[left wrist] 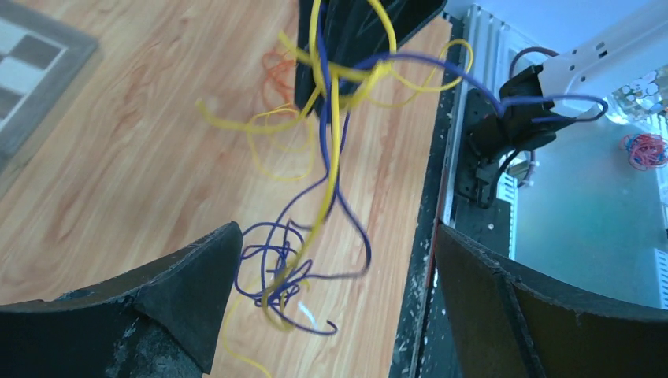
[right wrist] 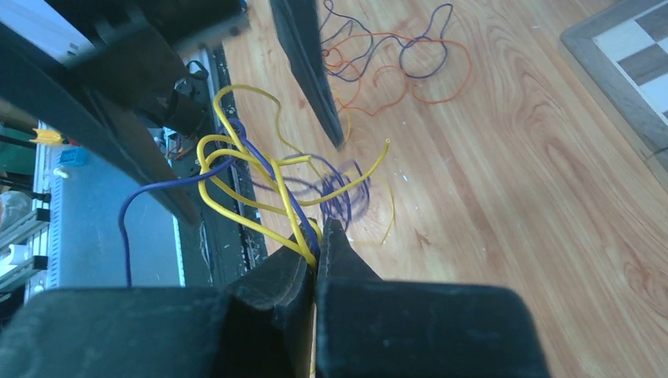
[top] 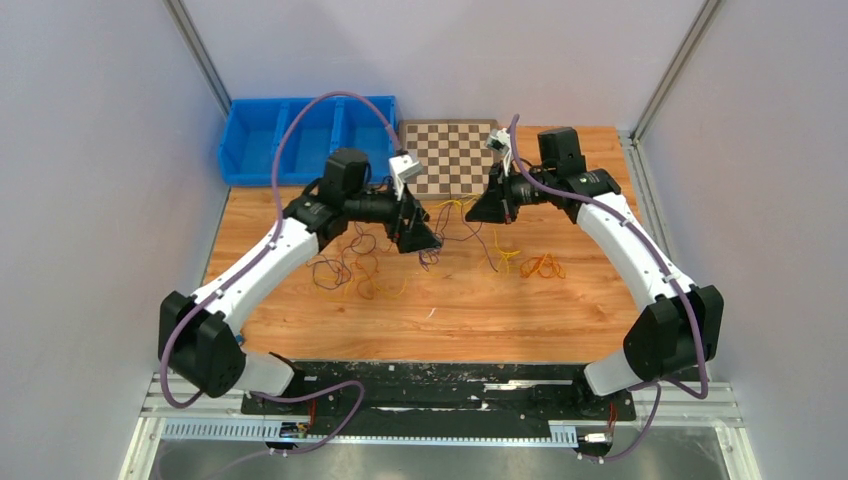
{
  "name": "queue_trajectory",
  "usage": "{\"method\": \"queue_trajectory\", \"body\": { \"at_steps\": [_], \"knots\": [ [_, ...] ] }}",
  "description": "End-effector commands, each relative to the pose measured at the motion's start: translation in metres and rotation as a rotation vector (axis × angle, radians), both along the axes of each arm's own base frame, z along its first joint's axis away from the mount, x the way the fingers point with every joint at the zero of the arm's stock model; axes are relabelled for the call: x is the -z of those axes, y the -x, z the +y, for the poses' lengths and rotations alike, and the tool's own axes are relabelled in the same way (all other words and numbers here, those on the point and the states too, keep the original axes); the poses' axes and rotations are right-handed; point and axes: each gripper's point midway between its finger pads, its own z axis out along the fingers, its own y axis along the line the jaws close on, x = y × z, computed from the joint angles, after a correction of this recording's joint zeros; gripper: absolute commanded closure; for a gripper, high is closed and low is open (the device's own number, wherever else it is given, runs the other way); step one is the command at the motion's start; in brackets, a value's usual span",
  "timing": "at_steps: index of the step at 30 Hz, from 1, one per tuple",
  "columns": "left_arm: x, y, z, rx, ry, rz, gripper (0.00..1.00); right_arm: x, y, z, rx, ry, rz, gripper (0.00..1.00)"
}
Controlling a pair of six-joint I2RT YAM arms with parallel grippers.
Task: Untangle the cables
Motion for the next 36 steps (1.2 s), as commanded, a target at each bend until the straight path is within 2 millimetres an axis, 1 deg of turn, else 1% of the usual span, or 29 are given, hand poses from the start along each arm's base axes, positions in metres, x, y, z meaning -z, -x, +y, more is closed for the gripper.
{"method": "queue_trajectory", "body": {
  "at_steps": [1,2,3,4,5,6,7,8,9,10,11,12,14,16,17,18,19,22,23,24,25,26,29,30,31,32,33,34,36],
  "knots": [
    [-0.013,-0.011,-0.035,0.015,0.09,-0.017,0.06,-0.044,0.004,0.014,-0.027,-0.088,-0.07,1.0],
    [-0.004,-0.016,-0.039,0.006,0.078,-0.001,0.09,-0.047,0.004,0.014,-0.017,-0.09,-0.073,1.0],
    [0.004,-0.02,-0.039,-0.01,0.058,0.008,0.21,-0.05,0.003,0.013,-0.007,-0.092,-0.076,1.0],
    [0.017,-0.023,-0.039,-0.016,0.03,0.028,0.27,-0.055,0.002,0.01,0.002,-0.097,-0.082,1.0],
    [0.03,-0.023,-0.035,-0.019,-0.008,0.027,0.42,-0.06,0.002,0.008,0.012,-0.104,-0.083,1.0],
    [0.046,-0.02,-0.031,-0.019,-0.037,0.052,0.47,-0.066,0.001,0.005,0.018,-0.112,-0.091,1.0],
    [0.054,-0.018,-0.027,-0.016,-0.05,0.06,0.56,-0.072,0.0,0.003,0.029,-0.122,-0.093,1.0],
    [0.069,-0.013,-0.02,-0.023,-0.069,0.09,0.61,-0.078,-0.001,0.001,0.037,-0.13,-0.095,1.0],
    [0.073,-0.011,-0.017,-0.023,-0.067,0.1,0.69,-0.083,-0.002,-0.001,0.044,-0.139,-0.097,1.0],
    [0.084,-0.008,-0.008,-0.037,-0.075,0.128,0.74,-0.087,-0.003,-0.003,0.05,-0.146,-0.1,1.0],
    [0.082,-0.007,-0.006,-0.042,-0.062,0.136,0.84,-0.092,-0.005,-0.005,0.06,-0.155,-0.102,1.0],
    [0.09,-0.008,0.002,-0.063,-0.066,0.162,0.94,-0.096,-0.008,-0.008,0.077,-0.162,-0.093,1.0],
    [0.09,-0.008,0.013,-0.077,-0.064,0.165,1.0,-0.1,-0.017,-0.016,0.113,-0.167,-0.092,1.0],
    [0.089,-0.005,0.023,-0.071,-0.081,0.149,1.0,-0.095,-0.031,-0.03,0.17,-0.157,-0.089,1.0],
    [0.089,0.002,0.029,-0.068,-0.098,0.159,1.0,-0.091,-0.041,-0.039,0.21,-0.148,-0.085,1.0],
    [0.094,0.006,0.037,-0.059,-0.124,0.155,1.0,-0.085,-0.051,-0.05,0.257,-0.132,-0.086,1.0],
    [0.091,0.009,0.045,-0.064,-0.131,0.143,1.0,-0.079,-0.061,-0.062,0.305,-0.113,-0.093,1.0],
    [0.098,0.022,0.069,-0.075,-0.172,0.162,1.0,-0.061,-0.086,-0.097,0.416,-0.046,-0.135,1.0],
    [0.097,0.023,0.08,-0.1,-0.172,0.163,1.0,-0.054,-0.092,-0.106,0.448,-0.025,-0.142,1.0],
    [0.1,0.029,0.087,-0.099,-0.187,0.18,1.0,-0.047,-0.099,-0.123,0.496,-0.003,-0.143,1.0],
    [0.098,0.029,0.097,-0.125,-0.188,0.175,1.0,-0.039,-0.105,-0.136,0.534,0.02,-0.141,1.0],
    [0.098,0.036,0.105,-0.125,-0.203,0.177,1.0,-0.029,-0.11,-0.148,0.569,0.047,-0.139,1.0],
    [0.099,0.038,0.131,-0.183,-0.232,0.179,1.0,-0.006,-0.12,-0.182,0.653,0.126,-0.147,1.0],
    [0.098,0.043,0.138,-0.187,-0.241,0.176,1.0,0.001,-0.122,-0.192,0.678,0.153,-0.148,1.0],
    [0.098,0.041,0.146,-0.215,-0.244,0.176,1.0,0.008,-0.124,-0.2,0.69,0.172,-0.149,1.0],
    [0.098,0.044,0.152,-0.219,-0.255,0.174,1.0,0.015,-0.124,-0.207,0.699,0.186,-0.142,1.0],
    [0.098,0.042,0.159,-0.236,-0.264,0.161,1.0,0.022,-0.125,-0.212,0.707,0.199,-0.136,1.0],
    [0.099,0.046,0.164,-0.245,-0.278,0.171,1.0,0.027,-0.125,-0.216,0.708,0.205,-0.129,1.0],
    [0.103,0.049,0.174,-0.258,-0.303,0.166,1.0,0.035,-0.121,-0.218,0.694,0.201,-0.106,1.0]
  ]
}}
